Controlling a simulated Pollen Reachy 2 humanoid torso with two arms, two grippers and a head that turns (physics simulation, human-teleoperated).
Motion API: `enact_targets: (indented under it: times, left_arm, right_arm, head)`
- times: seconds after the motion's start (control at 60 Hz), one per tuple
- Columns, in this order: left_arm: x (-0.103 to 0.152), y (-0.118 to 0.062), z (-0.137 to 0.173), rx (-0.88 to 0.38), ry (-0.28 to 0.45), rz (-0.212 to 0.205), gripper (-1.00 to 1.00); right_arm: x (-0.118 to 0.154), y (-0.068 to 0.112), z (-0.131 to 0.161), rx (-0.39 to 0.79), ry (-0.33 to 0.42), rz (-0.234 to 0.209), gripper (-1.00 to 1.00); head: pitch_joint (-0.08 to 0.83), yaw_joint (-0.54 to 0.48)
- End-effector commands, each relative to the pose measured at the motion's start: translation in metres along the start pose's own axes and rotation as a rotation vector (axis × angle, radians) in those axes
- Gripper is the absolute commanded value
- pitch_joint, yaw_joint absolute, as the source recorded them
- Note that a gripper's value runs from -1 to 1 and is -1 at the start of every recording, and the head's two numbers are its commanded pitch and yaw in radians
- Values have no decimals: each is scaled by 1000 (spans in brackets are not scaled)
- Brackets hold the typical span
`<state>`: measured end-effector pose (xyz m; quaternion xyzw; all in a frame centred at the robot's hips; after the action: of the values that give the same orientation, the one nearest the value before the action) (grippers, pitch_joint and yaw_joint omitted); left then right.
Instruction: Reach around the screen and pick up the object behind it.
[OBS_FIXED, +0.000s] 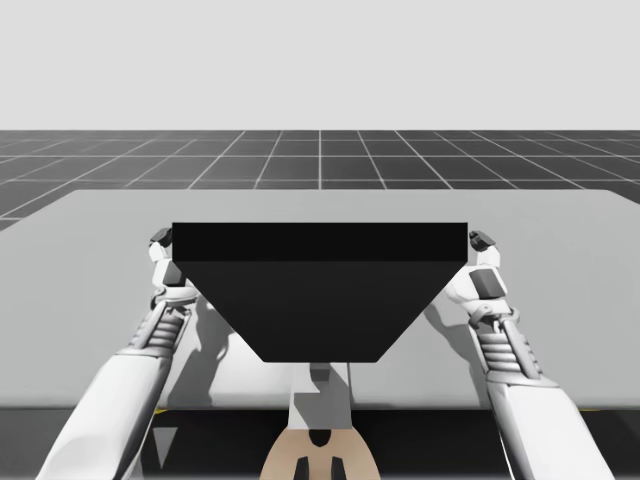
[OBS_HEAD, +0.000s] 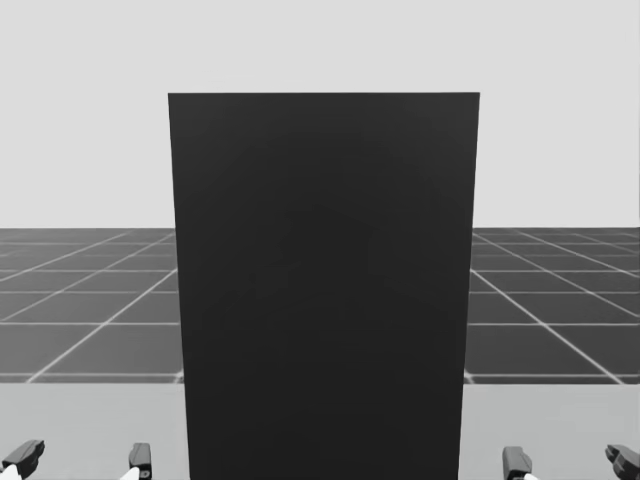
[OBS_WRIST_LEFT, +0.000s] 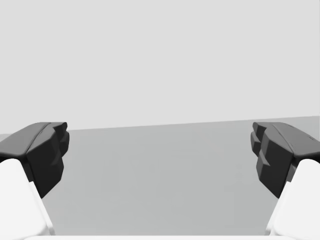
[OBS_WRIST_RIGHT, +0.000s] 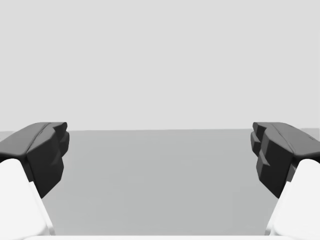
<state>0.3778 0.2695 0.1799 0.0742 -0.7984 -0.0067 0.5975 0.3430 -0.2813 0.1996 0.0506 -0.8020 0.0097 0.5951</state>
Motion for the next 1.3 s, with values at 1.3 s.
enact_targets:
  times: [1.3]
  left_arm:
    - [-10,-24,46,-889,262,-77,-1000]
  right_arm:
    - [-49,3,35,432,298,-110,-1000]
  head:
    - [106,-48]
